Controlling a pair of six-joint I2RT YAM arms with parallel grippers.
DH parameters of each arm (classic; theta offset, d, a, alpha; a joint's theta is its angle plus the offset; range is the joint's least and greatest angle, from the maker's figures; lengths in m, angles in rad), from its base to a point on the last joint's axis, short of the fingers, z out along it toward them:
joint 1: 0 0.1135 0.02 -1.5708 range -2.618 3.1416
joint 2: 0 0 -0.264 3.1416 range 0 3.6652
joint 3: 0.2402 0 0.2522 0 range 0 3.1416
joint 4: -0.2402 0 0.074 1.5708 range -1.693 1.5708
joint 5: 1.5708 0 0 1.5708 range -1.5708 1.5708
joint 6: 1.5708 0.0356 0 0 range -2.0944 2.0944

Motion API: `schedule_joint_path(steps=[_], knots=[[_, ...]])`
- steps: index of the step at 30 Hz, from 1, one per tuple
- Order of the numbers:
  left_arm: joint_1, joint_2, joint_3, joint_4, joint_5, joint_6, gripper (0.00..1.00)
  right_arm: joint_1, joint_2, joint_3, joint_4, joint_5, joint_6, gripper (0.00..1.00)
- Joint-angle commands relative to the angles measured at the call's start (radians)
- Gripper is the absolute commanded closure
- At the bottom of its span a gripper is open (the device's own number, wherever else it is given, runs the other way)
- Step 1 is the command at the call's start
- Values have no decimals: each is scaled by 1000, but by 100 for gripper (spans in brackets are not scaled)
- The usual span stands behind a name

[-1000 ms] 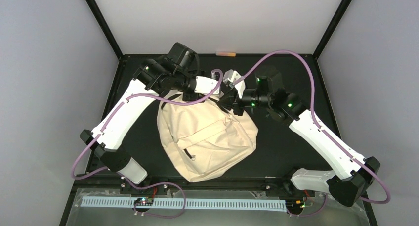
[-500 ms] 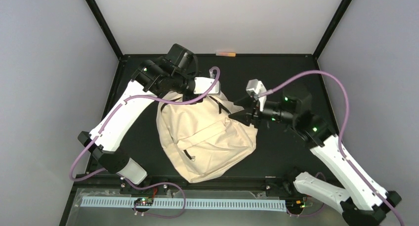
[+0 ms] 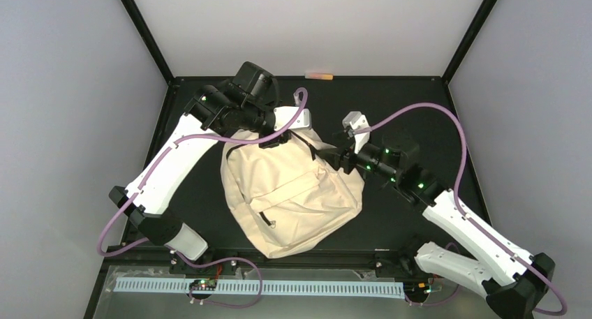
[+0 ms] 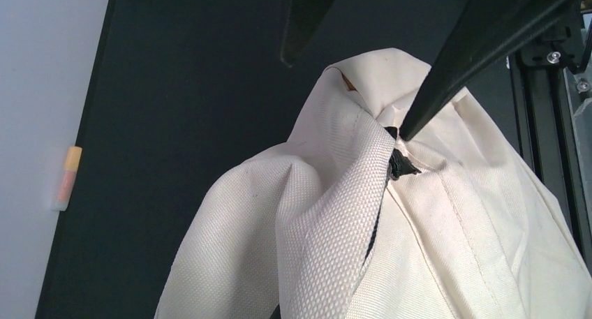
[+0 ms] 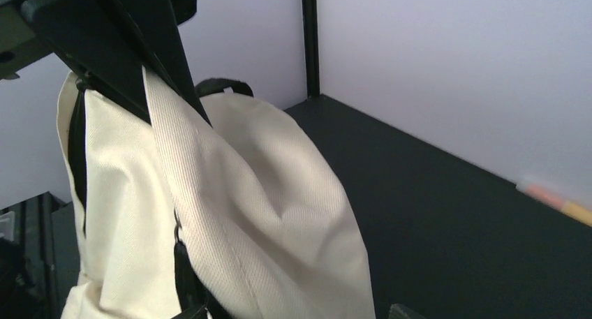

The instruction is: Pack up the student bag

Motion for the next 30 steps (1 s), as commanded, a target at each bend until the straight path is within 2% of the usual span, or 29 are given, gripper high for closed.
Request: schedule_joint_path(steps=[1, 5, 7, 9, 10, 12, 13, 17, 21, 24, 27, 30], knots=[[-3, -23, 23, 10, 37, -55, 98, 32, 39, -10, 166, 52, 9, 29], [-2, -20, 27, 12, 36, -55, 98, 55, 76, 0, 167, 66, -16, 25], [-2, -21, 28, 11, 34, -52, 98, 56, 80, 3, 154, 75, -29, 20], [-2, -21, 26, 7, 32, -47, 98, 56, 72, 3, 132, 114, -35, 20], [-2, -23, 26, 1, 32, -41, 98, 56, 65, 3, 118, 145, -37, 26], [-4, -25, 24, -8, 31, -25, 98, 55, 41, 7, 89, 209, -44, 50], [-3, -28, 22, -13, 31, -18, 98, 50, 27, 4, 83, 222, -52, 57], [-2, -34, 18, -22, 28, -3, 98, 24, 12, 7, 46, 208, -69, 61], [-3, -38, 18, -28, 30, 2, 98, -11, 27, 20, 1, 207, -80, 79], [-3, -41, 18, -28, 29, -4, 98, -37, 36, 28, -2, 182, -75, 85], [-3, -41, 20, -23, 31, -26, 98, -41, 55, 49, -19, 184, -74, 85], [-3, -40, 18, -20, 22, -60, 99, -41, 70, 63, -41, 173, -75, 81]])
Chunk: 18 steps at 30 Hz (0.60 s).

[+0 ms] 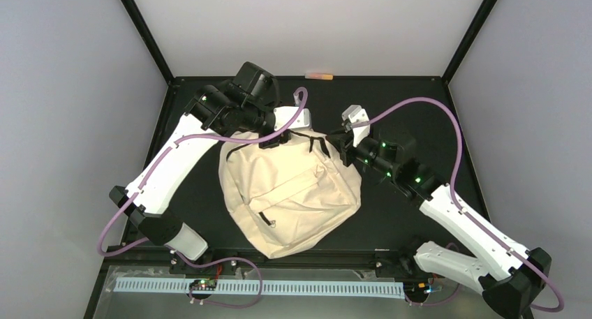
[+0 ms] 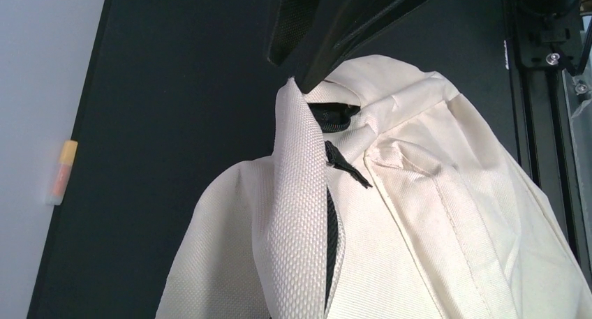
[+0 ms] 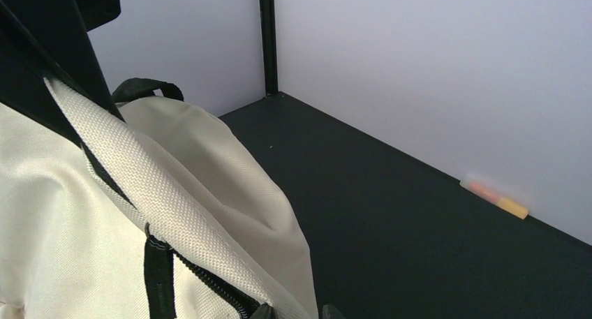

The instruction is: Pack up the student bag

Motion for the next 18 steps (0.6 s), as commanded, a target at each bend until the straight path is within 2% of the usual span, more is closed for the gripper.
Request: schedule_joint_path(steps=[1, 8, 12, 18], knots=[[-3, -40, 16, -18, 24, -48, 98, -28, 20, 35, -65, 64, -14, 80], [-3, -66, -64, 48, 47, -110, 99, -21, 54, 20, -3, -53, -5, 68], [-3, -65, -54, 52, 54, -121, 98, -8, 91, 36, -19, -54, -14, 62], [-3, -67, -53, 50, 31, -116, 99, -7, 47, -22, -69, -13, -88, 45]])
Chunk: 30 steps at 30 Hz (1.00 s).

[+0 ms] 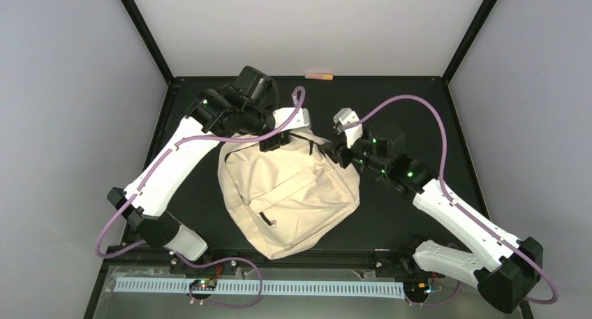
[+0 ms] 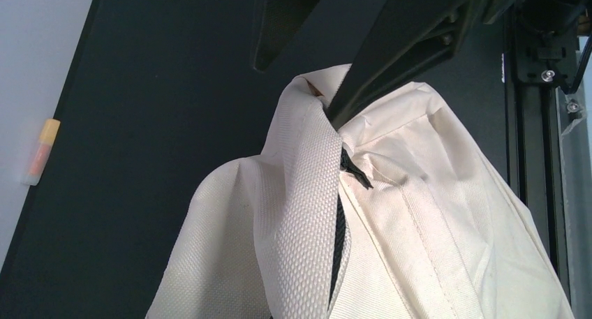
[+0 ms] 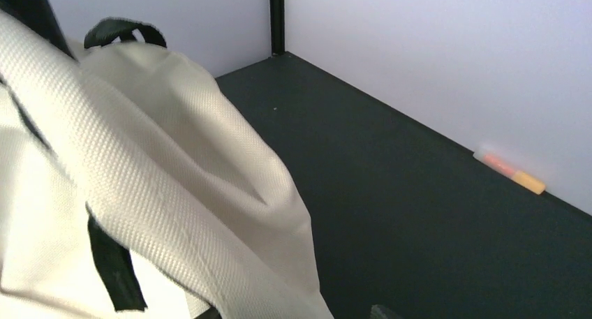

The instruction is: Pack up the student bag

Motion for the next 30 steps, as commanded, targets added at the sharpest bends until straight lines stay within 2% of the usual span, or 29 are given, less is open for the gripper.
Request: schedule_joint_path(steps=[1, 3, 8, 12, 14, 16, 19, 21, 23, 26, 30], knots=[[-2, -40, 16, 11, 34, -25, 98, 4, -45, -47, -33, 29, -57, 42], [-3, -37, 17, 13, 33, -25, 98, 7, -55, -65, -25, 15, -55, 38], [-2, -32, 22, 15, 42, -32, 98, 13, -47, -67, 13, 139, -6, 39], [-2, -34, 15, 8, 26, -30, 98, 8, -47, -41, 30, 250, 63, 50], [-3, -37, 4, 13, -1, -42, 98, -12, -58, -26, 14, 261, 81, 52], [-3, -37, -5, 27, -30, -68, 98, -23, -69, -1, -15, 179, 85, 53], [-2, -37, -5, 53, -69, -109, 98, -23, -65, 55, -61, -159, 108, 54], [-3, -40, -4, 72, -88, -126, 98, -20, -51, 56, -20, -383, 192, 57], [-3, -42, 2, 80, -94, -132, 98, -8, -45, 20, 99, -540, 304, 61], [-3, -42, 6, 77, -91, -131, 98, 6, -63, -66, 279, -520, 451, 63], [-2, -48, 5, 71, -84, -127, 98, 7, -50, -104, 335, -337, 535, 66]])
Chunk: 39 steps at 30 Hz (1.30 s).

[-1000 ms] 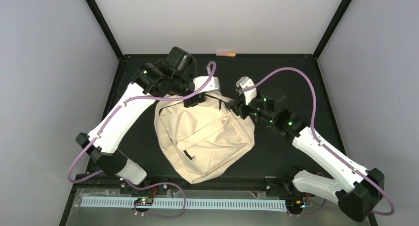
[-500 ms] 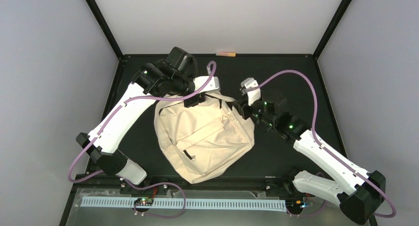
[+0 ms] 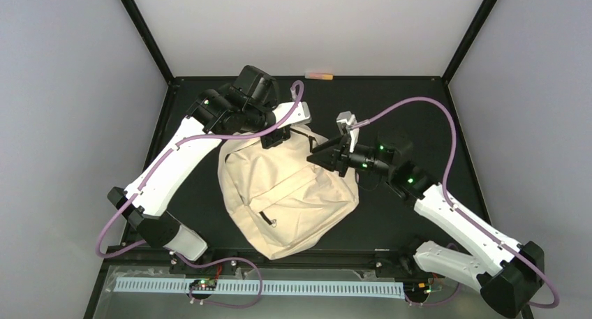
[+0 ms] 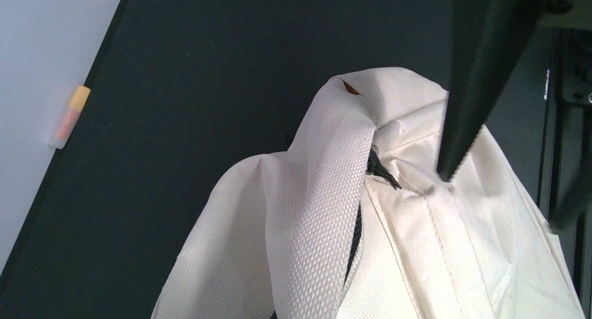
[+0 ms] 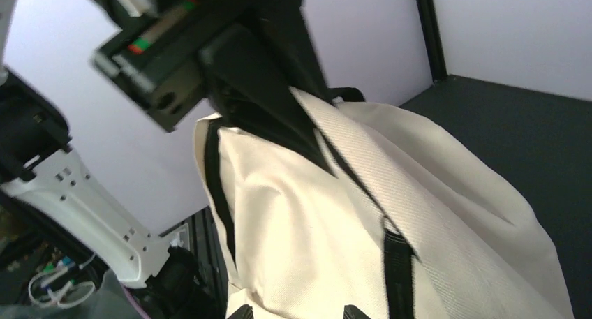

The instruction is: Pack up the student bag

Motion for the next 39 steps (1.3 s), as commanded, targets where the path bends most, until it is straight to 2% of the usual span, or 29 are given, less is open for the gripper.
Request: schedule_joint_path(steps=[1, 5, 9, 13, 15, 21, 25, 28, 29, 33, 39], knots=[[-3, -51, 16, 26, 5, -24, 98, 1, 21, -34, 139, 99, 183, 66], [-3, -59, 18, 28, 18, -23, 98, 1, 84, -25, 161, 178, 238, 66], [-2, -62, 18, 24, 28, -20, 98, 2, 84, -27, 155, 256, 225, 65], [-3, -58, 20, 25, 51, -20, 98, 4, 107, -22, 178, 236, 214, 58], [-2, -54, 24, 27, 55, -22, 98, 16, 129, -20, 217, 210, 220, 58], [-3, -51, 29, 28, 68, -25, 98, 41, 170, -9, 296, 206, 247, 71], [-2, -57, 25, 20, 63, -20, 98, 42, 152, -25, 302, 260, 251, 80], [-2, -56, 24, 18, 64, -18, 98, 41, 140, -39, 296, 281, 247, 97], [-2, -58, 25, 18, 62, -18, 98, 41, 134, -44, 291, 289, 245, 99], [-2, -57, 44, 6, 40, -11, 98, 41, 88, -58, 190, 374, 191, 99], [6, -57, 89, -9, -56, 8, 99, 25, 34, -84, -143, 595, -14, 99]])
